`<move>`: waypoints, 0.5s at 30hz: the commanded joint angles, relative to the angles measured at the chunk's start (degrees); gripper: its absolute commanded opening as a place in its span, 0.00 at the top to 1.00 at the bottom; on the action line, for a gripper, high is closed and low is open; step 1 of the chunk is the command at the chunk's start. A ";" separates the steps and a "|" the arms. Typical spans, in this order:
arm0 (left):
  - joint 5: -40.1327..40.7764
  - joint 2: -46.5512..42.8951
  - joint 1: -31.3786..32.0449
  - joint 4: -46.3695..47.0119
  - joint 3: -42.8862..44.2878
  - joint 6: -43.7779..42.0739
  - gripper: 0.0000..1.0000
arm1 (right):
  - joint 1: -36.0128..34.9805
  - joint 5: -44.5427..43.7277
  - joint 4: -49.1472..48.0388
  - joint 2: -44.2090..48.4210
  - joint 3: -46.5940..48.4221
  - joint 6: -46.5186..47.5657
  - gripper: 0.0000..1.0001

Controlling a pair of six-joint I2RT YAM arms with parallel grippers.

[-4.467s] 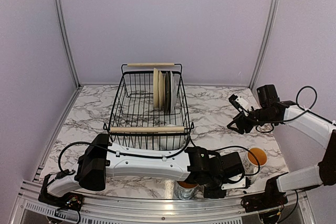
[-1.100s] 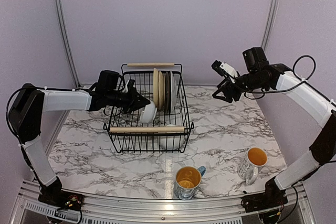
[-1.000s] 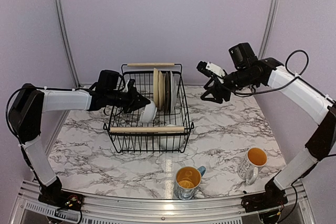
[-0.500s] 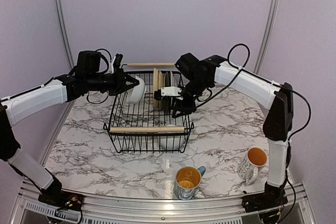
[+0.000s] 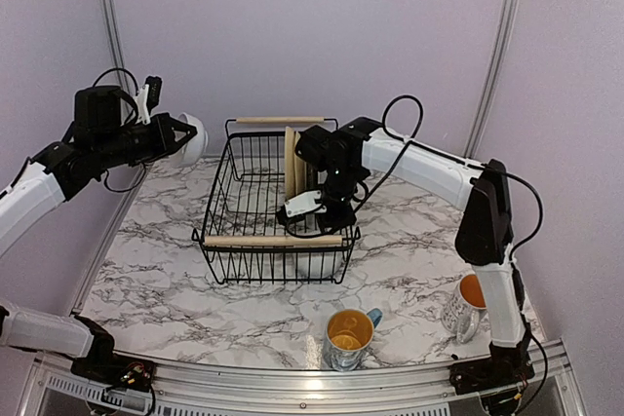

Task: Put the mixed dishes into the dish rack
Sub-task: Move the bowl to the dish rack.

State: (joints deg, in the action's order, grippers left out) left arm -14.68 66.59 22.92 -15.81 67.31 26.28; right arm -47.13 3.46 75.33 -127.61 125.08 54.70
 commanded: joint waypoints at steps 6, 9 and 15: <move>0.62 -3.28 -2.42 -1.38 -2.22 -2.81 1.00 | -2.32 -5.33 3.24 -4.47 1.60 1.60 0.76; 0.12 -3.61 -2.69 -1.38 -2.66 -2.67 1.00 | -3.30 -4.59 3.24 -6.72 3.96 1.47 0.76; 0.13 -4.92 -3.26 -2.10 -3.10 -2.64 1.00 | -4.90 -2.40 2.02 -9.41 7.06 2.27 0.76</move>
State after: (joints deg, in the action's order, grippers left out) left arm -14.31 64.20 20.32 -18.11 64.62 24.60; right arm -50.30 -1.56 76.51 -133.56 130.39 56.01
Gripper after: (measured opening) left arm 0.051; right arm 0.236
